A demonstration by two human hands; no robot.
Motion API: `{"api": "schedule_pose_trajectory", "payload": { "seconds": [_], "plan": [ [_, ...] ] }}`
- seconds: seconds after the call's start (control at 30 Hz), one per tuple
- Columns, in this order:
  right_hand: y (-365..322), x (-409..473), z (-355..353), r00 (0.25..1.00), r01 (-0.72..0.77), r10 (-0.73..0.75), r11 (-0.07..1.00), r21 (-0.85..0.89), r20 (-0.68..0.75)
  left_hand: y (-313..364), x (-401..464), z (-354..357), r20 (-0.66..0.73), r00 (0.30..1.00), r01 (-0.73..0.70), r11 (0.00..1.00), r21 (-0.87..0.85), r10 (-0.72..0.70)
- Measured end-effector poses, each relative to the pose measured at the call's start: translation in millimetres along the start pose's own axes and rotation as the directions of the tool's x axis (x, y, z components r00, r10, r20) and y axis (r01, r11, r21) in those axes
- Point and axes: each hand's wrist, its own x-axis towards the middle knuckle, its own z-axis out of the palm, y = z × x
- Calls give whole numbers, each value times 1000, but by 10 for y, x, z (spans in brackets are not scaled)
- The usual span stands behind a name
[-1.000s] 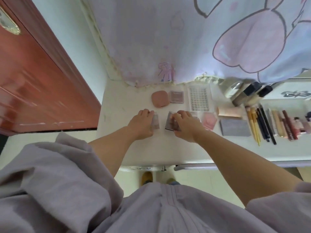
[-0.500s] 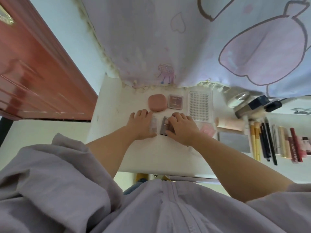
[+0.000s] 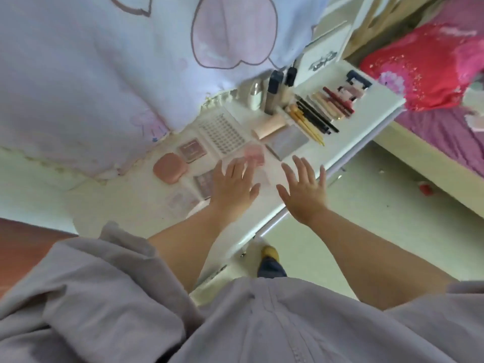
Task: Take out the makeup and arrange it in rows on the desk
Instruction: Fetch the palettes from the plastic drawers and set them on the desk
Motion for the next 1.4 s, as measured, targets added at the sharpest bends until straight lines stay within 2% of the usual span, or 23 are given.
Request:
{"api": "schedule_pose_trajectory", "payload": {
  "seconds": [0.1, 0.17, 0.3, 0.43, 0.53, 0.6, 0.83, 1.0, 1.2, 1.4],
  "plan": [
    [23, -633, 248, 981, -192, 188, 978, 86, 46, 309, -180, 134, 38, 980, -197, 980, -10, 197],
    [45, -1071, 377, 950, -307, 298, 944, 120, 92, 560, -314, 205, 85, 939, -334, 942, -20, 334],
    [177, -1935, 602, 832, -553, 531, 816, 170, 159, 1209, -596, 277, 180, 776, -613, 790, -5, 604],
    [238, -2754, 790, 666, -744, 723, 623, 241, 185, 1730, -962, 296, 223, 630, -762, 648, -8, 744],
    [203, -3271, 920, 559, -824, 797, 502, 264, 229, 1996, -1209, 333, 262, 554, -822, 568, 23, 791],
    [166, -3607, 1021, 510, -850, 822, 439, 291, 252, 2179, -1410, 362, 282, 528, -839, 543, 29, 801],
    [179, -5055, 1415, 401, -896, 864, 300, 328, 305, 3099, -2586, 558, 361, 415, -902, 429, 45, 835],
    [302, -6357, 1688, 244, -945, 907, 142, 295, 343, 3908, -3759, 723, 376, 244, -964, 266, -7, 894],
    [372, -7546, 1910, 67, -969, 910, -39, 244, 410, 4722, -4706, 856, 372, 131, -988, 154, -33, 919],
    [631, -8199, 2144, -71, -952, 887, -197, 234, 457, 5577, -5186, 964, 374, -13, -1000, -2, -30, 928]
  ]
}}
